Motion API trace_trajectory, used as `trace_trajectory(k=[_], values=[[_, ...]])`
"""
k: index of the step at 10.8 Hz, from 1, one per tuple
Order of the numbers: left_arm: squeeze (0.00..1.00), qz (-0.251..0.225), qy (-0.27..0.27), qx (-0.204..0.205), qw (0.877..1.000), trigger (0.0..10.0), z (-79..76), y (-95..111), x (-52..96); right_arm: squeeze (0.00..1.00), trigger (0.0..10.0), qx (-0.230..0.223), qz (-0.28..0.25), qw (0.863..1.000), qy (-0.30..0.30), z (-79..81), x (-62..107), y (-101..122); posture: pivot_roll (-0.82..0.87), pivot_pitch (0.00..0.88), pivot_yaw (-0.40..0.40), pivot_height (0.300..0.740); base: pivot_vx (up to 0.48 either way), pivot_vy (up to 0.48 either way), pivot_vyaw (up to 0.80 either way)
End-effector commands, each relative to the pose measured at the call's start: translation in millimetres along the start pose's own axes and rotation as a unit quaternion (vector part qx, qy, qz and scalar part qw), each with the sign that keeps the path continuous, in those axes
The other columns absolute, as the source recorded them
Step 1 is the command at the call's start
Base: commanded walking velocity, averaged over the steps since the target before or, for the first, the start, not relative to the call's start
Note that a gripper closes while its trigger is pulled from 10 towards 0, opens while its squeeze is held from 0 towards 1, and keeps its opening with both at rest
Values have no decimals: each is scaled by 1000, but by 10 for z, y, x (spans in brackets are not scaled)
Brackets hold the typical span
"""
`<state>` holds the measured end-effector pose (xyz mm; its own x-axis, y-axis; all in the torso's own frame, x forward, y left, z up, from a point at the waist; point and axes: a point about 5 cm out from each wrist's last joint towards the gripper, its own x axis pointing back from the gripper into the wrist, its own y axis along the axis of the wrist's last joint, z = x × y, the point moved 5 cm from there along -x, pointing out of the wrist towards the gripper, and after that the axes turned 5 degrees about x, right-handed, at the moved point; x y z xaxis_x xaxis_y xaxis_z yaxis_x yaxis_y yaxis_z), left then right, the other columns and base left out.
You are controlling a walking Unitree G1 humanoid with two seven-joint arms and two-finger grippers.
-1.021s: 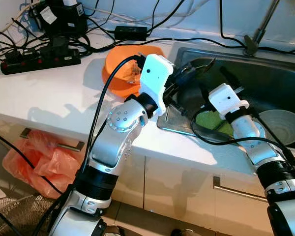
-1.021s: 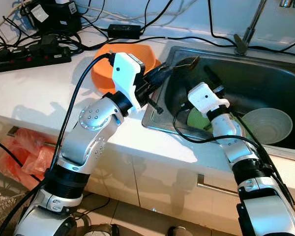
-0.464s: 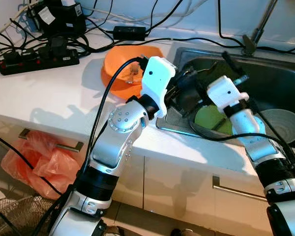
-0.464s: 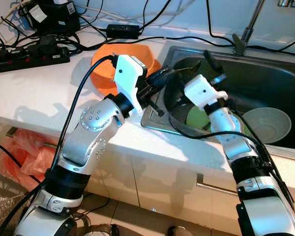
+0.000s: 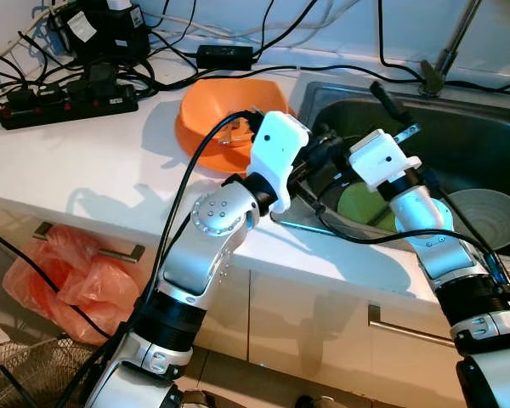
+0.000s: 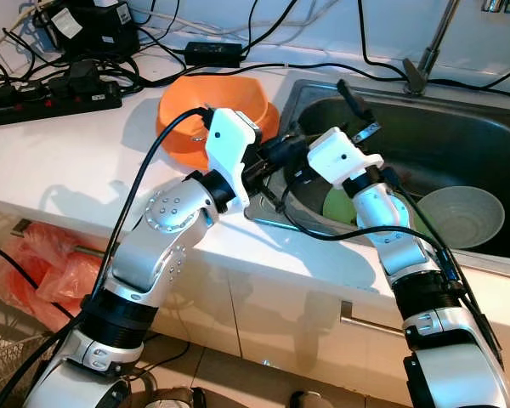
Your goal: Kitchen organization
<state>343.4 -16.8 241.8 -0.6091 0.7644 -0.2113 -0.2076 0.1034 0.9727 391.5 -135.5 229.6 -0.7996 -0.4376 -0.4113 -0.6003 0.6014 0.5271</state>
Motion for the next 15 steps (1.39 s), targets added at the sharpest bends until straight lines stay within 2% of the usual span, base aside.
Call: trace_trajectory(k=[1, 2, 15], values=[[0, 9, -4, -1, 1000, 10000, -15, -34, -6, 0, 4706, -9, -4, 1000, 3, 19, 0, 36, 54, 90, 33, 740, 0, 0, 0], [0, 9, -5, -2, 1000, 10000, -19, -35, -6, 0, 0, -10, -5, 1000, 6, 36, -1, 44, 54, 90, 33, 740, 0, 0, 0], [0, 2, 20, -18, 1000, 10000, 82, 14, -12, 0, 0, -11, 11, 999, 30, 132, 32, -26, 62, 85, 31, 740, 0, 0, 0]])
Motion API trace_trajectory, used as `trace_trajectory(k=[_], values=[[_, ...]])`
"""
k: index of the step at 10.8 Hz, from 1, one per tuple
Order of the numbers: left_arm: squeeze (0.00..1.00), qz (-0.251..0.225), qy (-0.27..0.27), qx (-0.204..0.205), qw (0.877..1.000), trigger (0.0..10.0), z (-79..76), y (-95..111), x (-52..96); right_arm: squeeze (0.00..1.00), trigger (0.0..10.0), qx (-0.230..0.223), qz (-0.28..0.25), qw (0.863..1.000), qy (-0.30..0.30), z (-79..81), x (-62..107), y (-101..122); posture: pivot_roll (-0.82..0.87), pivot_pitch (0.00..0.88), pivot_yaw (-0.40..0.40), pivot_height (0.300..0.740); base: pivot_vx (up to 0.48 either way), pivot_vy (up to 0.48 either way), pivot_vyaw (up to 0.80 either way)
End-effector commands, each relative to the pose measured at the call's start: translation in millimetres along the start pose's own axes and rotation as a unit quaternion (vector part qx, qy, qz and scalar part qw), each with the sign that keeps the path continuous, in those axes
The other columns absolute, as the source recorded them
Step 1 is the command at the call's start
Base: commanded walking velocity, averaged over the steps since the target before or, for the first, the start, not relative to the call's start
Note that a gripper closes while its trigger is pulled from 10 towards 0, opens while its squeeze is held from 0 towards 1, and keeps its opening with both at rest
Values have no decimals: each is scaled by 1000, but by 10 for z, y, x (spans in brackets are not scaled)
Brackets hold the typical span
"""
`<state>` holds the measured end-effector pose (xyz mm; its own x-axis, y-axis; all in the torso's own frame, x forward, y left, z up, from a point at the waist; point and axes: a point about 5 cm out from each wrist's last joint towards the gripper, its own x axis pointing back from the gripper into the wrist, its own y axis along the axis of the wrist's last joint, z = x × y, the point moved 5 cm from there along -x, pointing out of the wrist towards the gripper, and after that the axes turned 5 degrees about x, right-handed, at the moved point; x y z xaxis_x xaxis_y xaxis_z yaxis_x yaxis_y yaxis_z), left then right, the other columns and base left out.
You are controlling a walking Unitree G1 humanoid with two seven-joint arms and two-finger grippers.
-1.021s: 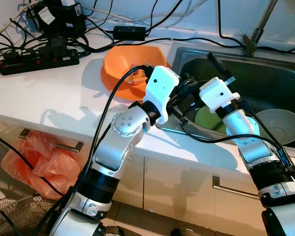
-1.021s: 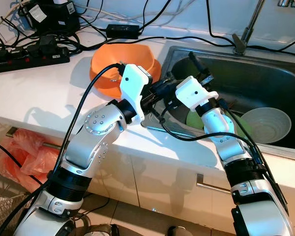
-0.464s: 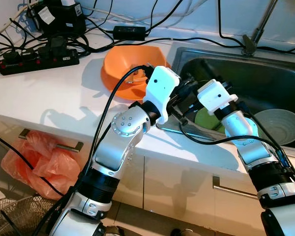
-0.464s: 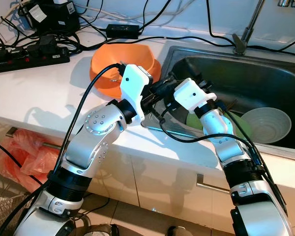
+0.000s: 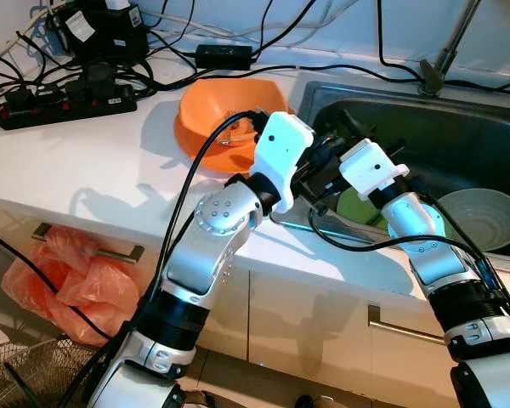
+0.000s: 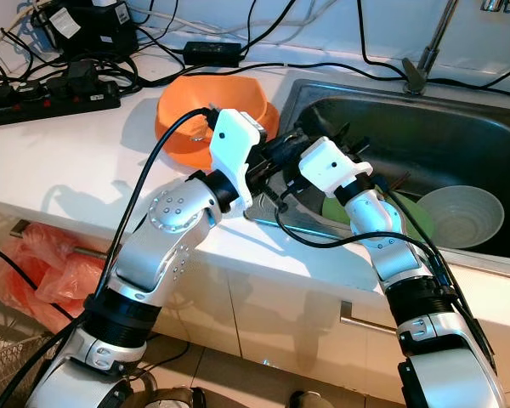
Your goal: Kitchen organization
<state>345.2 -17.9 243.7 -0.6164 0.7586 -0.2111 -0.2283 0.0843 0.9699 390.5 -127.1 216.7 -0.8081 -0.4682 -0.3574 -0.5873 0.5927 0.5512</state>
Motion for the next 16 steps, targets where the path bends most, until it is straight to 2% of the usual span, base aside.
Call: trace_trajectory(k=[1, 5, 6, 9, 15, 16], values=[[0, 1, 19, -6, 1000, 10000, 86, 1, 12, 0, 0, 1, 4, 1000, 0, -19, 8, -15, 62, 85, 31, 740, 0, 0, 0], [0, -4, 50, -23, 998, 10000, 201, 30, 8, 0, 0, 3, 8, 1000, 2, -10, 4, -34, 63, 81, 31, 740, 0, 0, 0], [1000, -11, 47, -31, 998, 10000, 203, 48, 6, 0, 0, 3, 8, 1000, 1, -6, 8, -34, 62, 79, 32, 740, 0, 0, 0], [1000, -14, 57, -31, 998, 10000, 245, 51, 8, 0, 0, 2, 12, 1000, -3, -24, -1, -49, 63, 79, 30, 740, 0, 0, 0], [1000, 2, 75, -53, 996, 10000, 329, -28, 66, 0, 0, -26, 98, 992, -70, -245, 53, -369, 72, 80, 25, 740, 0, 0, 0], [0, 7, 79, -57, 995, 10000, 339, -47, 78, 0, 0, -30, 120, 989, -82, -284, 80, -451, 73, 80, 24, 740, 0, 0, 0]])
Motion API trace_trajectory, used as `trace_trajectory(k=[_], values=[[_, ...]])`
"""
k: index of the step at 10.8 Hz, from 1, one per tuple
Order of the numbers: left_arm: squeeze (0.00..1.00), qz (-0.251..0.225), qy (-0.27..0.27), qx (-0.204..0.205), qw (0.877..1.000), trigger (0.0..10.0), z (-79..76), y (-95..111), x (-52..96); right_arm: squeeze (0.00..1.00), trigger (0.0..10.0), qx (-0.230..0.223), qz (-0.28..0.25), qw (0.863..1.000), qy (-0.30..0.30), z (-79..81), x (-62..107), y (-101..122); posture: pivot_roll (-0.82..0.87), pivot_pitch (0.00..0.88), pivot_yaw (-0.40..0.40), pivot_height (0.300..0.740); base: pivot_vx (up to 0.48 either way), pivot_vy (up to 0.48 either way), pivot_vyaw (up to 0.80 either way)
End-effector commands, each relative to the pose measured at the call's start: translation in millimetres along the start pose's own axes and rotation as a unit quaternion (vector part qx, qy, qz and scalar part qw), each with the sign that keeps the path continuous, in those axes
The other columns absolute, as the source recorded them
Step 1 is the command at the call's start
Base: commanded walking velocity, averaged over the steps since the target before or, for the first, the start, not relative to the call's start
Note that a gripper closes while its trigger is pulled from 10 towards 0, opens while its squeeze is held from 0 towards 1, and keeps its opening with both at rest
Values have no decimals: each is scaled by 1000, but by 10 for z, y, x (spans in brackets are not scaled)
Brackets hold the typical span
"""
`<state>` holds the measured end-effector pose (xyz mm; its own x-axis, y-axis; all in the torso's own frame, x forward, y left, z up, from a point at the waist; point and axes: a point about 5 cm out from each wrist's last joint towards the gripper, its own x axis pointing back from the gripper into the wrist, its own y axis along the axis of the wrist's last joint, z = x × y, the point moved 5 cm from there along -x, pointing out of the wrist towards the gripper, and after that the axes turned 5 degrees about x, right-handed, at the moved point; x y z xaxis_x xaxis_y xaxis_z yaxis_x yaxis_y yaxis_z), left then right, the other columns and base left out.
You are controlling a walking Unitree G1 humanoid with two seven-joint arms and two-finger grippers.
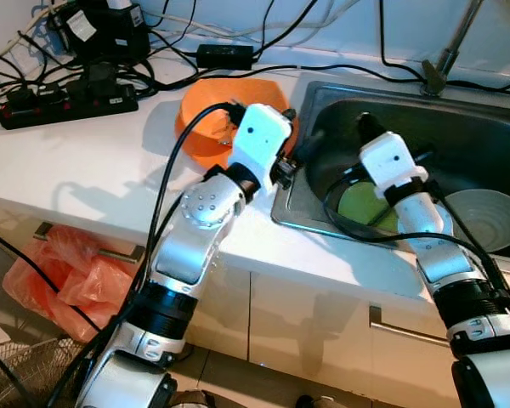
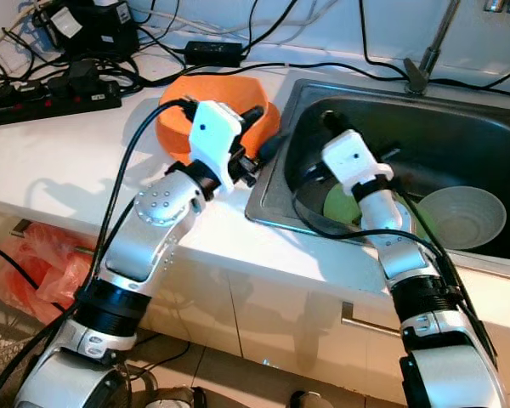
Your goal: Kitchen organization
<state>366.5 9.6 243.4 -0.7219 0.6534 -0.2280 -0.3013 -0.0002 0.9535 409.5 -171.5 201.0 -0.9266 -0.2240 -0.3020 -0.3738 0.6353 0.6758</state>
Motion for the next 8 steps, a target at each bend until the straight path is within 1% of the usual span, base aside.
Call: trace_trajectory(k=[1, 2, 3, 4, 5, 6, 8], values=[[0, 11, 5, -4, 1000, 10000, 10, -54, 16, 0, 0, -18, 26, 999, -34, -152, -37, -74, 73, 80, 24, 740, 0, 0, 0], [0, 22, 0, -6, 1000, 10000, 7, -101, 38, 0, 0, -28, 47, 997, -50, -199, -32, -144, 73, 80, 24, 740, 0, 0, 0], [0, 42, -10, -8, 999, 10000, -5, -187, 77, 0, 6980, -31, 69, 995, -64, -248, -20, -225, 73, 80, 24, 740, 0, 0, 0], [0, 51, -14, -8, 999, 10000, -6, -228, 97, 0, 6980, -25, 75, 995, -65, -254, -14, -252, 73, 80, 24, 740, 0, 0, 0], [0, 79, -23, -9, 997, 10000, 15, -372, 182, 0, 10000, -48, 87, 993, -67, -223, -1, -298, 74, 79, 26, 740, 0, 0, 0], [0, 95, -33, 2, 995, 10000, 9, -463, 244, 0, 10000, -74, 100, 990, -73, -209, 13, -346, 75, 77, 26, 740, 0, 0, 0], [0, 126, -47, 17, 991, 10000, -19, -630, 360, 0, 10000, -104, 126, 983, -81, -186, 51, -465, 80, 77, 22, 740, 0, 0, 0]])
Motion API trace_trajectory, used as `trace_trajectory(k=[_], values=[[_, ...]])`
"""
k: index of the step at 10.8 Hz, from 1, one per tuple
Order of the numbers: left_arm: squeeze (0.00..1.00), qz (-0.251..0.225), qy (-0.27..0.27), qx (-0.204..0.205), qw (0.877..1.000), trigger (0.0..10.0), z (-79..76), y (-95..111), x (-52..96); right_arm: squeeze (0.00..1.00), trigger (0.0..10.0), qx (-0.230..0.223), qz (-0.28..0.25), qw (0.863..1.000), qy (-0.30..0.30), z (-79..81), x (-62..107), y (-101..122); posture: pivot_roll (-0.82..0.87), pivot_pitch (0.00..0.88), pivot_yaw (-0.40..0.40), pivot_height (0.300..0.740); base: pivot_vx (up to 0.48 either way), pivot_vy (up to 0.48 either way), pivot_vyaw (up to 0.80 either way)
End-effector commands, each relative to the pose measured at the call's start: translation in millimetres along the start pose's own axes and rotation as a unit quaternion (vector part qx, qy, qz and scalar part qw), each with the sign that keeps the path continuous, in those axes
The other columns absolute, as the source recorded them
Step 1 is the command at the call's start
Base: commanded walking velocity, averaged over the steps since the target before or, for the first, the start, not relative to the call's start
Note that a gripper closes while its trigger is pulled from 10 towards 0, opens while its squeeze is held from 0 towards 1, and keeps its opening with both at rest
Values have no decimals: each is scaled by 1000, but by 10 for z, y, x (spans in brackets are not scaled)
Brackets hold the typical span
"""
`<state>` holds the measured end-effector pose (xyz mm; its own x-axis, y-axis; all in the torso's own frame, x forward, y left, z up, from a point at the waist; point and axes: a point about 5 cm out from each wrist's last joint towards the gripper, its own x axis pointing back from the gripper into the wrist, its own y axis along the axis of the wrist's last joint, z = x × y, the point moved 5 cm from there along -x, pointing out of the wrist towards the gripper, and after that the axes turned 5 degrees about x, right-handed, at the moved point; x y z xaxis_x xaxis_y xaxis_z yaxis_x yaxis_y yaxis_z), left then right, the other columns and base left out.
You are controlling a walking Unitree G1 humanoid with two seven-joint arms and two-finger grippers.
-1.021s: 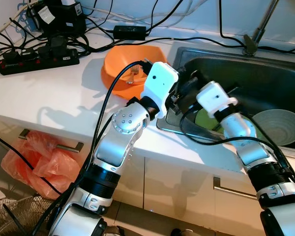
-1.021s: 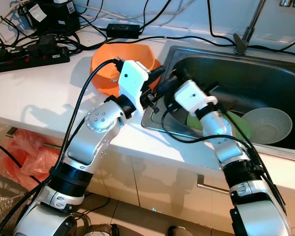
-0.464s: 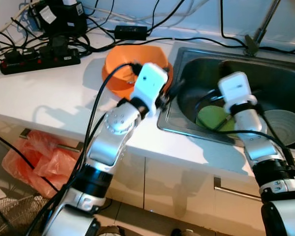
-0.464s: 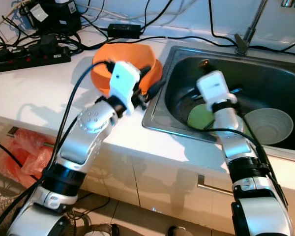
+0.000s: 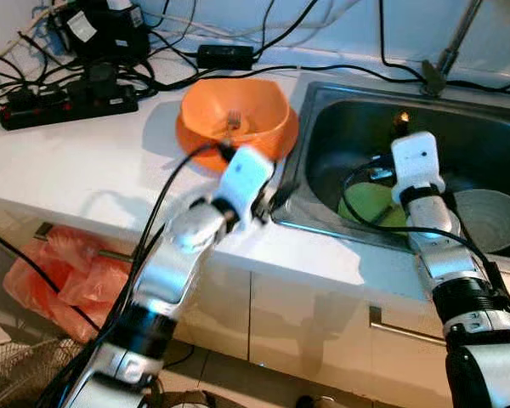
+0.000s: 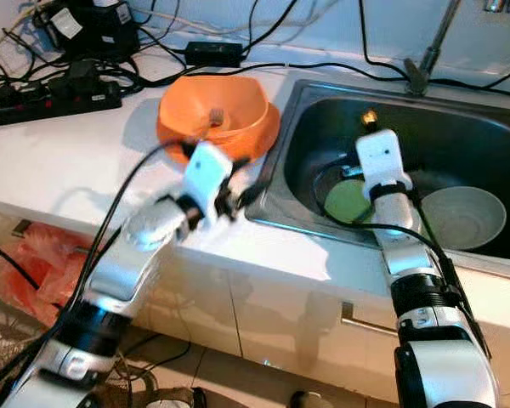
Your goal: Kitchen organization
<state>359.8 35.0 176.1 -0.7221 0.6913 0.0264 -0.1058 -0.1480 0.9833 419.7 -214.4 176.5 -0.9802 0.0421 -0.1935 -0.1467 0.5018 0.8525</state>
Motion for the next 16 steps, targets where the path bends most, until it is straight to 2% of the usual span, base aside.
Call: trace_trajectory(k=[1, 2, 5, 9, 11, 12, 13, 14, 15, 16], values=[[0, 12, -12, 4, 1000, 10000, -45, -54, 3, 0, 10000, -15, 12, 1000, -8, -34, -15, -37, 80, 77, 22, 740, 0, 0, 0], [0, 26, -19, 11, 999, 10000, -56, -132, 37, 0, 10000, -32, 23, 999, -5, -4, -1, -86, 80, 77, 22, 740, 0, 0, 0], [0, 50, -34, 27, 998, 10000, -100, -275, 80, 0, 10000, -44, 33, 998, 3, 64, 4, -129, 83, 77, 21, 740, 0, 0, 0], [0, 63, -33, 35, 997, 10000, -104, -375, 107, 0, 10000, -63, 31, 997, 9, 111, -2, -118, 83, 65, 20, 740, 0, 0, 0], [0, 64, -34, 34, 997, 10000, -107, -377, 114, 576, 10000, -70, 33, 997, 14, 144, -5, -118, 84, 63, 20, 740, 0, 0, 0], [0, 64, -35, 34, 997, 10000, -107, -378, 115, 561, 10000, -73, 32, 997, 16, 159, -8, -111, 84, 63, 20, 740, 0, 0, 0], [0, 64, -36, 34, 997, 10000, -109, -379, 115, 647, 10000, -74, 32, 997, 17, 169, -10, -105, 84, 56, 20, 740, 0, 0, 0], [0, 64, -36, 34, 997, 10000, -110, -381, 113, 647, 10000, -74, 31, 997, 18, 175, -10, -104, 84, 56, 20, 740, 0, 0, 0], [0, 64, -36, 34, 997, 10000, -109, -381, 115, 784, 10000, -74, 30, 997, 19, 178, -12, -102, 84, 56, 20, 740, 0, 0, 0], [0, 64, -35, 34, 997, 10000, -108, -382, 116, 769, 10000, -74, 30, 997, 20, 180, -12, -99, 84, 56, 20, 740, 0, 0, 0]])
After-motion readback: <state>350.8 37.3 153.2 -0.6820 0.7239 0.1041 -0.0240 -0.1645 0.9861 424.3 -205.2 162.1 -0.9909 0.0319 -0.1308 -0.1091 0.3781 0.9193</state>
